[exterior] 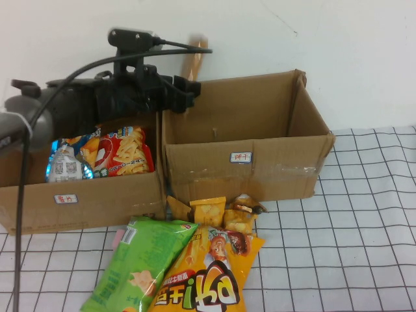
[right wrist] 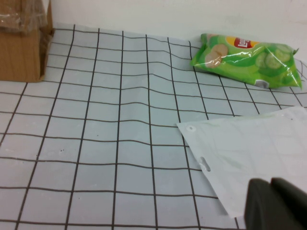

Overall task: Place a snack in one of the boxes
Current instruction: Place the biscuit in the biscuit box, then pick up the potato chip

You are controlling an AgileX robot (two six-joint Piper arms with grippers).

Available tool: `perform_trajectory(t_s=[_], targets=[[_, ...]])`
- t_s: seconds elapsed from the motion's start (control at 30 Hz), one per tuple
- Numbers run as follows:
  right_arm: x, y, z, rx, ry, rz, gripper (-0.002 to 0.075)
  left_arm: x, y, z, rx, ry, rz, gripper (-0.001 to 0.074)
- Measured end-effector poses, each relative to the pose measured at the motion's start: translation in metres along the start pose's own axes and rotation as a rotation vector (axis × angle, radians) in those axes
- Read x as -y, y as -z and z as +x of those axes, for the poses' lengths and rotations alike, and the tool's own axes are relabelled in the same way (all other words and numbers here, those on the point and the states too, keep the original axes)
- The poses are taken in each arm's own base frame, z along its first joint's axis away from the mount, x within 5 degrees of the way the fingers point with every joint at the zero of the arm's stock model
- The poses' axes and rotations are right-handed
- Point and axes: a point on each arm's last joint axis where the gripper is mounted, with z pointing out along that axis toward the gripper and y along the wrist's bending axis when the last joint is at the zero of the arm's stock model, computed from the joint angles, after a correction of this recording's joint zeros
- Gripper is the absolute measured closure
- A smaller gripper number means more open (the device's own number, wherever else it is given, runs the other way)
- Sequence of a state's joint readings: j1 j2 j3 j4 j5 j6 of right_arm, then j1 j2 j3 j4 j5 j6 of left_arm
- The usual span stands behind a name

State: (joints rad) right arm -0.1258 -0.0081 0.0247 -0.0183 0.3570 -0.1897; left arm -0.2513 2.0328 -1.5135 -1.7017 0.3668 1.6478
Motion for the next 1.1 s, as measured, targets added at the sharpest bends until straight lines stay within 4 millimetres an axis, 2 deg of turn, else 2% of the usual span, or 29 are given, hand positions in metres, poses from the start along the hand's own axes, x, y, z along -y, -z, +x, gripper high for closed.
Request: perform_trajectory(t_s=[0.1, 0.2, 0.27, 0.37, 0.43, 0.53, 0.7, 0.87, 1.1], targets=[[0.000, 0.000, 0.000, 0.000, 0.000, 0.000, 0.0726, -0.002, -0.004, 0.001, -0.001, 0.004, -0.002, 0.0166], [0.000, 0.000, 0.000, 0.000, 0.000, 0.000, 0.0726, 0.002, 0.001, -0.004, -0.013, -0.018, 0.021, 0.0164], [0.000, 0.000, 0.000, 0.000, 0.000, 0.000, 0.0726, 0.007, 0.009, -0.011, -0.030, -0.054, 0.036, 0.0220], [0.000, 0.000, 0.000, 0.000, 0.000, 0.000, 0.0726, 0.021, 0.031, -0.025, -0.100, -0.177, 0.090, 0.0498], [0.000, 0.000, 0.000, 0.000, 0.000, 0.000, 0.0726, 0.030, 0.048, -0.033, -0.164, -0.243, 0.121, 0.0633], [0.000, 0.000, 0.000, 0.000, 0.000, 0.000, 0.0726, 0.038, 0.072, -0.042, -0.263, -0.280, 0.113, 0.0707], [0.000, 0.000, 0.000, 0.000, 0.000, 0.000, 0.0726, 0.040, 0.101, -0.037, -0.499, -0.249, 0.042, 0.0730], [0.000, 0.000, 0.000, 0.000, 0.000, 0.000, 0.0726, 0.040, 0.128, -0.007, -0.676, -0.208, -0.020, 0.0734], [0.000, 0.000, 0.000, 0.001, 0.000, 0.000, 0.0726, 0.057, 0.184, 0.066, -0.689, -0.105, -0.086, 0.0735]])
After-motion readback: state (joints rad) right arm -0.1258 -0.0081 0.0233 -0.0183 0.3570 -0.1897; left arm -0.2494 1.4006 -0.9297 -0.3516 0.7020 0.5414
